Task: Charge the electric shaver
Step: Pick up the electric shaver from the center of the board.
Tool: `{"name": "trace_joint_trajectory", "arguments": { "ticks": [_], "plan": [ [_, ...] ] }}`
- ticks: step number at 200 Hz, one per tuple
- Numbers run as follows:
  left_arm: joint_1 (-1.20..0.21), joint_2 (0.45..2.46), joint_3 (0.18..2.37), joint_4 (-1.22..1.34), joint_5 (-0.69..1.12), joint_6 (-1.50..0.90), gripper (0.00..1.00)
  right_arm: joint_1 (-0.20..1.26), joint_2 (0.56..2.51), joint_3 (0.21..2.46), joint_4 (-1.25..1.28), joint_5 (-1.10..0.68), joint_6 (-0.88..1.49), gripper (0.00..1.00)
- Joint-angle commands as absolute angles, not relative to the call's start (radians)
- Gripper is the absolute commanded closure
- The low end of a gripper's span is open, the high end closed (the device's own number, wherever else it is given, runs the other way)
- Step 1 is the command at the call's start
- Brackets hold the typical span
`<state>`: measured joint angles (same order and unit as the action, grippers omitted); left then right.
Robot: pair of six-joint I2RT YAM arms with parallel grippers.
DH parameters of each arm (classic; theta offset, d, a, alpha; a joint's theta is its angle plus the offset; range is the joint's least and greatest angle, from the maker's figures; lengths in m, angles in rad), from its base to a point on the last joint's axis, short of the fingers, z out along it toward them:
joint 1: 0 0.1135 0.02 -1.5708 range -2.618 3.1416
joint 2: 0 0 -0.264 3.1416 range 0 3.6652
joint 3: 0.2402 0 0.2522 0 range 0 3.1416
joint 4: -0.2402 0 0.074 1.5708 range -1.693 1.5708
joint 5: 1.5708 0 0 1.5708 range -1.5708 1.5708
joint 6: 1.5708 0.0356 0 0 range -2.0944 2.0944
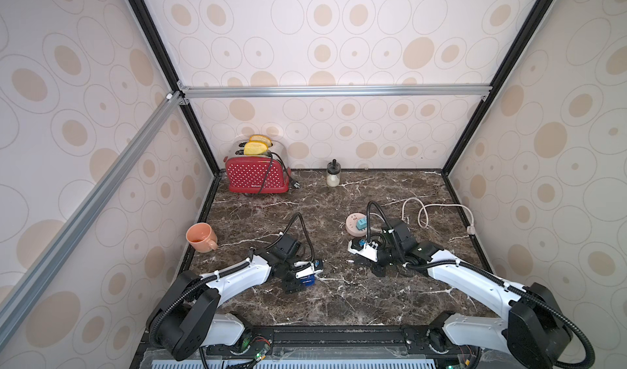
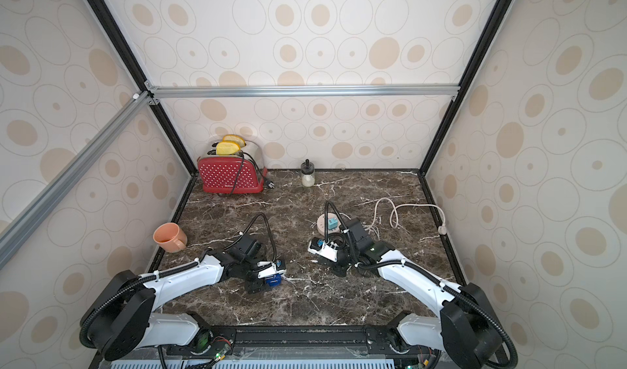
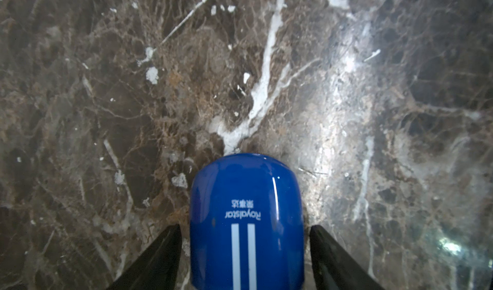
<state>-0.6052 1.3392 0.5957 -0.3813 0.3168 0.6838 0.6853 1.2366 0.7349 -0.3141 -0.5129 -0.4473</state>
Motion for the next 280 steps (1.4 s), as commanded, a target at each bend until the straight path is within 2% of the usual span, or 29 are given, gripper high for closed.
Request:
{"name": "trace_joint_trajectory", "arguments": {
  "ticks": [1,14,42,54,81,114,140,148,172,208,280],
  "plan": [
    [-0.612,1.350,0.638,-0.385,0.307,0.689,0.23,0.691,1.263,0.773,-0.372,-0.550,-0.448,1.00],
    [-0.612,1.372,0.647,-0.385,0.314,0.689,0.26,0.692,1.277,0.783,-0.378,-0.551,-0.435,1.00],
    [-0.612,1.400,0.664,-0.399,0.320,0.698,0.38,0.690,1.311,0.821,-0.426,-0.554,-0.399,1.00],
    [-0.612,1.395,0.666,-0.403,0.326,0.702,0.46,0.690,1.327,0.835,-0.450,-0.562,-0.391,1.00],
    [-0.612,1.375,0.663,-0.406,0.339,0.708,0.72,0.689,1.334,0.832,-0.446,-0.569,-0.387,1.00],
    [-0.608,1.350,0.695,-0.429,0.358,0.721,0.87,0.690,1.282,0.782,-0.358,-0.566,-0.405,1.00],
    [-0.551,1.334,0.780,-0.523,0.471,0.739,0.91,0.689,1.241,0.763,-0.315,-0.531,-0.444,1.00],
    [-0.515,1.335,0.815,-0.563,0.546,0.745,1.00,0.690,1.226,0.757,-0.301,-0.524,-0.463,1.00],
    [-0.462,1.355,0.911,-0.626,0.710,0.751,1.00,0.689,1.184,0.743,-0.256,-0.516,-0.531,1.00],
    [-0.461,1.487,1.106,-0.905,0.873,0.886,1.00,0.692,1.171,0.786,-0.279,-0.509,-0.644,1.00],
    [-0.459,1.631,1.277,-1.191,0.983,1.121,1.00,0.723,1.201,0.892,-0.337,-0.469,-0.810,1.00]
  ]
}}
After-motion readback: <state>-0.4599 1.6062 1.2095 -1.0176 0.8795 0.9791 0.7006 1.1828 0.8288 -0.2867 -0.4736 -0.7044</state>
